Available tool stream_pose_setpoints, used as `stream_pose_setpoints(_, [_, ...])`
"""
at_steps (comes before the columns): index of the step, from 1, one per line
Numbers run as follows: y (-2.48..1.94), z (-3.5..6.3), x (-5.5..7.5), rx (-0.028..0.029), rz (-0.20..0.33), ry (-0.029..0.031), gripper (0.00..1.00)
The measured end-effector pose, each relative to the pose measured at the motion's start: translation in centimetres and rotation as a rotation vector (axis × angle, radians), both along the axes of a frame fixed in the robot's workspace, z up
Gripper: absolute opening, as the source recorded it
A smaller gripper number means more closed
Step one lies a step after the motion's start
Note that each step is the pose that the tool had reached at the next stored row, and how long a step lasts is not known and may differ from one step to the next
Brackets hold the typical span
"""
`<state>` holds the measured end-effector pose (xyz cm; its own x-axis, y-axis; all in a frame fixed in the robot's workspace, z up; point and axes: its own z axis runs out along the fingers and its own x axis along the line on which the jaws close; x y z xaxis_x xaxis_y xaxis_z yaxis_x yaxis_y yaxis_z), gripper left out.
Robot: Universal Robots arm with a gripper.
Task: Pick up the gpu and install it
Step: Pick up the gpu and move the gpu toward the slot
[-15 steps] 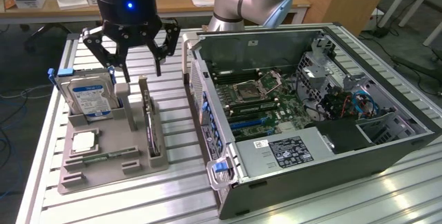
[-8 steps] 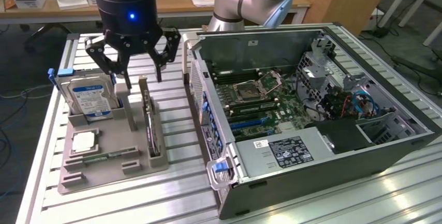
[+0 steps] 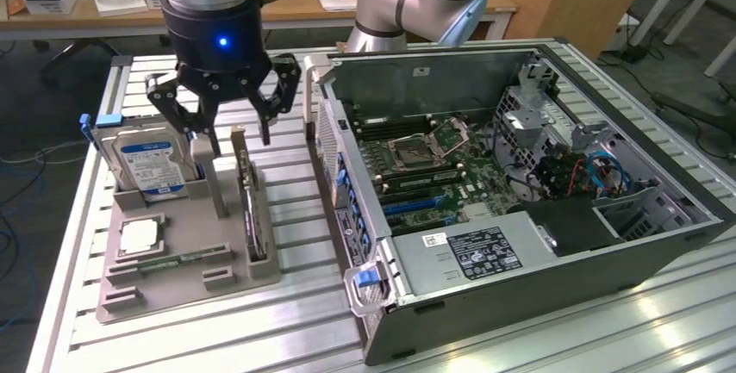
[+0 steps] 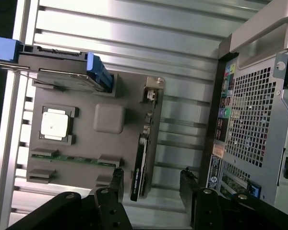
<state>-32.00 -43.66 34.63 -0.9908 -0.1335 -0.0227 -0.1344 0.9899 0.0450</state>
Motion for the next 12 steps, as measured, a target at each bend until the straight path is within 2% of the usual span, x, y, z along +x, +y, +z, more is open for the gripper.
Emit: stream_pose_setpoints(12, [-0.11,-1.49,0.0,0.0000,0.000,0.0000,0.59])
